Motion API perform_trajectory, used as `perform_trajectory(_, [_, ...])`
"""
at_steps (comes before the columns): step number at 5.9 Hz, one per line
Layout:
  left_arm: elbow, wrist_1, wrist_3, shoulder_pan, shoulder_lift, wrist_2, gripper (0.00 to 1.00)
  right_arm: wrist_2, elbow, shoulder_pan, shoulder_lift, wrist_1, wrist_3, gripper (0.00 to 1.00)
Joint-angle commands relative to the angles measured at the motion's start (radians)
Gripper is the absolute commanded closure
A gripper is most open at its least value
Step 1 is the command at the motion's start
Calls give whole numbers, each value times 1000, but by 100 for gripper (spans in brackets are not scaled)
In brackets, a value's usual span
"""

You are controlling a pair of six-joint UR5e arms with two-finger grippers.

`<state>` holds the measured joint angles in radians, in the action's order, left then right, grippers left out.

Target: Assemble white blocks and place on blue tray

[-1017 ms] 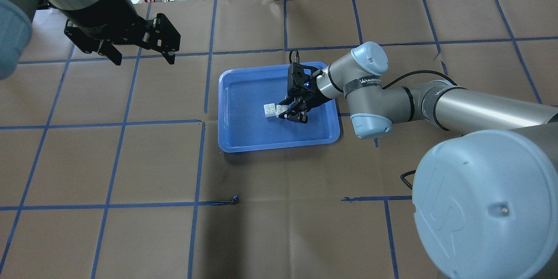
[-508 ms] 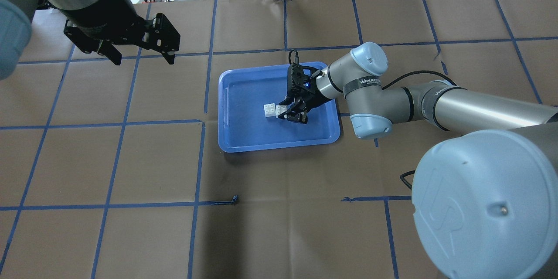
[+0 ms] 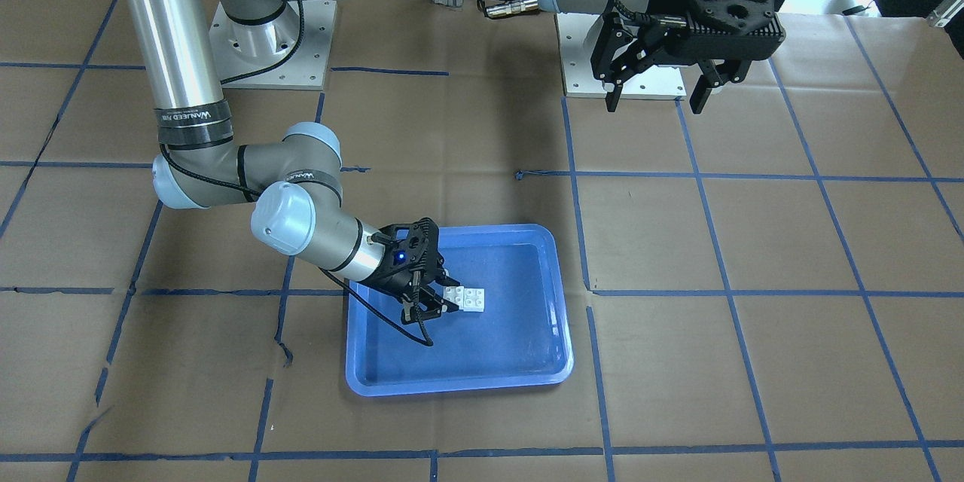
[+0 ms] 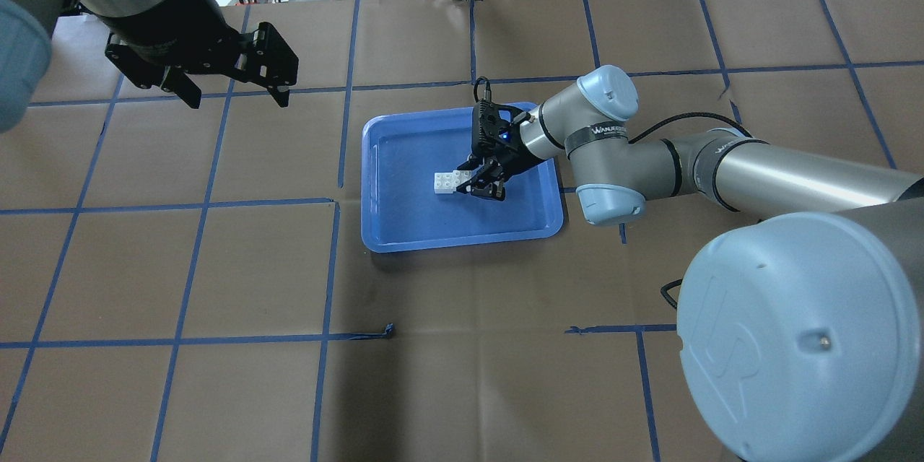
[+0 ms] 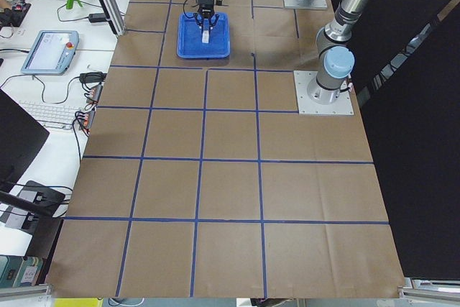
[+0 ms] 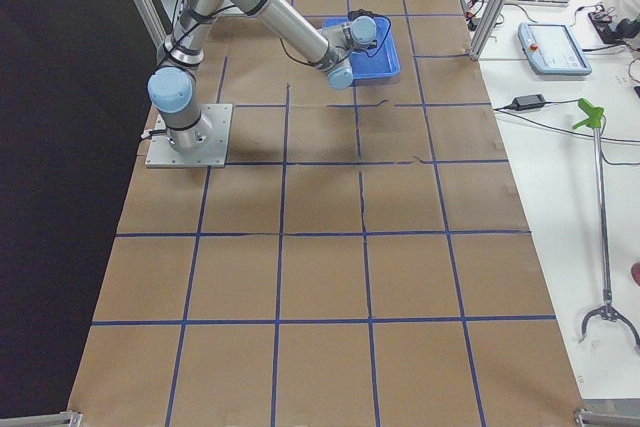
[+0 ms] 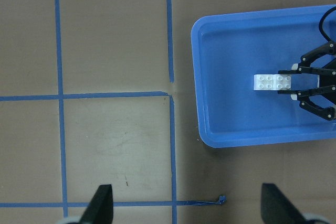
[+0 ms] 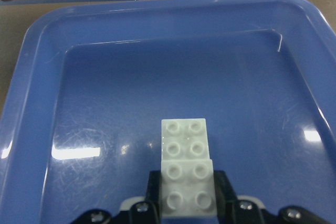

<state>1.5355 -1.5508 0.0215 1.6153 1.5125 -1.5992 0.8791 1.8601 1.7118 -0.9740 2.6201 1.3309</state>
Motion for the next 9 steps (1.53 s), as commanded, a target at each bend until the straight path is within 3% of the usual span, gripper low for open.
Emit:
perform_trajectory(1, [2,0,0,0,0,1,1,0,1,0,9,1,-3,66])
perform_trajectory(9, [6,0,0,0,-3,-1,1,-5,2,0,14,1,-6,64])
